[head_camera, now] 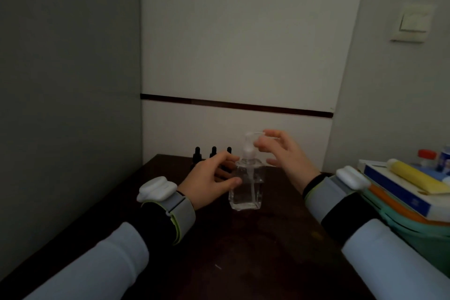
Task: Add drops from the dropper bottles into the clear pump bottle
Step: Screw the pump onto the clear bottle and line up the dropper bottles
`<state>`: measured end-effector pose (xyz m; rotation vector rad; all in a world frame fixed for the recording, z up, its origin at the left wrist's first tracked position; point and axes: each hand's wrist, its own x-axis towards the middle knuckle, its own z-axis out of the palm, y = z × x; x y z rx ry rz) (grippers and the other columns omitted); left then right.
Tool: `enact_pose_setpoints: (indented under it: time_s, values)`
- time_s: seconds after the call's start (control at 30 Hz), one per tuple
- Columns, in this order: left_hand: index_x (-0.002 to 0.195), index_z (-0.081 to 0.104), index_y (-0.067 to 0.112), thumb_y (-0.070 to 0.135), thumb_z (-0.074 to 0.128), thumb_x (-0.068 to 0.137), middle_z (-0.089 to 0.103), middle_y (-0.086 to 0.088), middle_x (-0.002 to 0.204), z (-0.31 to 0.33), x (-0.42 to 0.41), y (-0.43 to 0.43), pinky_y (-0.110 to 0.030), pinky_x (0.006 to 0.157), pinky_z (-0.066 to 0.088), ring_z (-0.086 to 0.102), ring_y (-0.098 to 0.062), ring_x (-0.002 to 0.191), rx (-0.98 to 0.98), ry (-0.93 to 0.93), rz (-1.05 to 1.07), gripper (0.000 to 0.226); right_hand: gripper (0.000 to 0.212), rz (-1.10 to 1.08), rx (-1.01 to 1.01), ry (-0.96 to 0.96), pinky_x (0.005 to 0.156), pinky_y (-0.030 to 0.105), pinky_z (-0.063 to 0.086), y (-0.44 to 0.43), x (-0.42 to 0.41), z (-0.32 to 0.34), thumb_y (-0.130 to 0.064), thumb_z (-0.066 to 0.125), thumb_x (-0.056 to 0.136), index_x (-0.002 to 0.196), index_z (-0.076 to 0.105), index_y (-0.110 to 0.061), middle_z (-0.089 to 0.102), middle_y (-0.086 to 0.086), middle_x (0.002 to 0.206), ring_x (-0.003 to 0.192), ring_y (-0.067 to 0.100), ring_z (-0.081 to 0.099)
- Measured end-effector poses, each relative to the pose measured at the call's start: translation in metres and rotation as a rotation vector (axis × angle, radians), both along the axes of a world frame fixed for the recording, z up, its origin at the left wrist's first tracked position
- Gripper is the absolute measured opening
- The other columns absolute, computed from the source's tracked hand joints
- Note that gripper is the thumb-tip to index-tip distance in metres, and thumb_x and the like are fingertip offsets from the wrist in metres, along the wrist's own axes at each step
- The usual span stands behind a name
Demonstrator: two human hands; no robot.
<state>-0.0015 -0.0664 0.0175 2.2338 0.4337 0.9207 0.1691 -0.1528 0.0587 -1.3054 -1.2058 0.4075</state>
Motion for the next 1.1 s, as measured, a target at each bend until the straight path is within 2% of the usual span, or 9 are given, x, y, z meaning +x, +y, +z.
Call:
enact_pose_setpoints:
  time_s: [0.1,0.23,0.37,0.5,0.67,0.73,0.8,0.97,1.1]
  values:
    - [0.121,0.052,0.029,0.020,0.068,0.084,0.053,0.018,0.106,0.001,0.000,-0.002,-0.022,0.083,0.054,0.062,-0.005,0.096,-0.002,0.002,-0.006,0.041,0.051,0.077,-0.100,0.032,0.101,0.033,0.039,-0.001,-0.007,-0.005,-0.058,0.048,0.081,0.123,0.045,-0.029,0.062,-0.004,0.118,0.109,0.006,0.056]
    - [0.123,0.052,0.025,0.020,0.068,0.085,0.053,0.017,0.107,0.003,-0.001,-0.002,-0.024,0.085,0.054,0.062,-0.006,0.097,-0.012,-0.001,-0.002,0.042,0.032,-0.218,0.149,0.101,0.094,0.040,0.046,-0.007,-0.005,0.002,-0.035,0.034,0.100,0.103,0.057,-0.013,0.064,0.006,0.066,0.073,0.015,0.062]
    - [0.121,0.053,0.027,0.021,0.069,0.084,0.052,0.019,0.105,0.003,0.001,-0.003,-0.025,0.084,0.054,0.063,-0.006,0.095,0.002,0.010,0.000,0.040,0.037,-0.028,-0.010,0.058,0.102,0.036,0.039,-0.007,-0.013,-0.005,-0.046,0.027,0.099,0.121,0.047,-0.024,0.069,-0.003,0.099,0.104,0.013,0.061]
    - [0.120,0.052,0.029,0.022,0.070,0.084,0.053,0.019,0.106,0.001,0.000,-0.001,-0.026,0.085,0.054,0.063,-0.005,0.094,-0.010,0.000,-0.004,0.041,0.035,-0.252,0.173,0.151,0.079,0.032,0.042,-0.007,-0.002,0.002,-0.031,0.031,0.101,0.097,0.062,-0.015,0.064,-0.002,0.054,0.055,0.006,0.060]
    - [0.120,0.052,0.029,0.021,0.069,0.084,0.053,0.020,0.105,0.003,0.002,-0.003,-0.023,0.083,0.054,0.063,-0.005,0.094,0.000,0.011,-0.007,0.040,0.035,0.010,-0.036,0.026,0.088,0.022,0.046,-0.008,-0.010,-0.005,-0.023,0.054,0.093,0.128,0.050,-0.021,0.065,-0.003,0.108,0.102,0.007,0.060]
    - [0.118,0.052,0.029,0.021,0.070,0.084,0.053,0.018,0.106,0.002,0.001,-0.002,-0.025,0.083,0.055,0.063,-0.006,0.094,-0.006,0.003,-0.006,0.040,0.024,-0.038,0.033,0.053,0.078,0.015,0.048,-0.007,-0.011,0.000,-0.020,0.052,0.094,0.118,0.057,-0.018,0.067,0.003,0.092,0.082,0.003,0.065]
    - [0.120,0.053,0.028,0.022,0.070,0.084,0.053,0.017,0.106,0.002,0.000,-0.002,-0.022,0.082,0.054,0.063,-0.005,0.095,-0.005,0.003,-0.005,0.040,0.018,-0.299,0.169,0.080,0.069,0.027,0.048,-0.009,-0.005,0.005,-0.018,0.047,0.095,0.092,0.064,-0.014,0.059,0.004,0.060,0.052,0.004,0.057]
    - [0.117,0.052,0.030,0.021,0.070,0.083,0.054,0.016,0.106,0.003,0.002,-0.004,-0.019,0.079,0.054,0.062,-0.004,0.094,-0.005,0.000,-0.015,0.039,0.032,-0.110,0.032,0.049,0.089,0.027,0.043,-0.009,-0.010,-0.001,-0.036,0.040,0.098,0.114,0.059,-0.016,0.072,-0.003,0.083,0.087,0.006,0.064]
    - [0.116,0.052,0.030,0.020,0.071,0.083,0.055,0.014,0.107,0.003,0.002,-0.008,-0.025,0.082,0.055,0.063,-0.005,0.094,-0.007,-0.005,-0.025,0.039,0.038,-0.351,0.209,0.099,0.063,0.029,0.043,-0.006,-0.001,0.006,-0.028,0.037,0.100,0.078,0.064,-0.014,0.051,-0.005,0.039,0.044,0.008,0.051]
